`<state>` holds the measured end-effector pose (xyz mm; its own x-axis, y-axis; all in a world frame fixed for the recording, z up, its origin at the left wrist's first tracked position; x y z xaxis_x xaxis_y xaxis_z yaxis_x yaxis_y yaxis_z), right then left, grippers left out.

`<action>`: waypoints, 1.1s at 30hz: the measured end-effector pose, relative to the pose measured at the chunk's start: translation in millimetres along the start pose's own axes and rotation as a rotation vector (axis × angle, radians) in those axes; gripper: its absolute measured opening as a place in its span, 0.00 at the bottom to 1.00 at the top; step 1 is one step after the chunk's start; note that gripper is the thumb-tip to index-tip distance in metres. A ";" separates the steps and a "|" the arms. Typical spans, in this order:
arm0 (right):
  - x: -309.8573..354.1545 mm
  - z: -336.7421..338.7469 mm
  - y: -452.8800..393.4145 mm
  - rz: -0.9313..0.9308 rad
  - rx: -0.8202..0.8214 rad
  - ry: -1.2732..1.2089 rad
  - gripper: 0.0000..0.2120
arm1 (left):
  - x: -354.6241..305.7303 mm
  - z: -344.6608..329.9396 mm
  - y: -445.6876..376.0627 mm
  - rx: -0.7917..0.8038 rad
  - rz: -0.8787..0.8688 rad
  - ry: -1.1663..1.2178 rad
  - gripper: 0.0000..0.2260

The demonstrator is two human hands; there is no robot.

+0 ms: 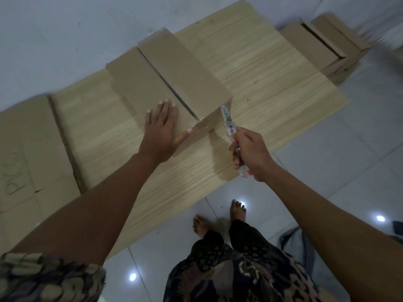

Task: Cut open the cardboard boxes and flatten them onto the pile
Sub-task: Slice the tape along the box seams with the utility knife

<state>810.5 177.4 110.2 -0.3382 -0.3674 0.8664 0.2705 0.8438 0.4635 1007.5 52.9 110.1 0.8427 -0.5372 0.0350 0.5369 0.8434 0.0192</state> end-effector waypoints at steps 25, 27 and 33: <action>-24.5 -9.1 14.7 0.132 0.068 0.706 0.14 | -3.4 6.8 -9.0 0.041 -0.115 0.132 0.39; -27.4 -9.5 13.1 0.084 0.106 0.715 0.15 | -1.7 5.4 -8.5 0.061 -0.128 0.145 0.40; -32.4 -15.6 9.8 0.024 0.192 0.799 0.14 | -3.8 4.5 -4.7 0.056 -0.129 0.123 0.33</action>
<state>838.2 191.5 89.5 0.4288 -0.4552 0.7803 0.0859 0.8804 0.4663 1001.5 51.0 114.4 0.7671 -0.6347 -0.0935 0.6410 0.7642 0.0714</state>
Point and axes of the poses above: each hand's wrist, its own y-axis away from the middle knuckle, its own z-axis out of the back of the hand, x = y × z, the point moved 10 cm from there along -y, towards the middle knuckle, and after that the axes turned 15 degrees about -y, right-handed, at the moved point
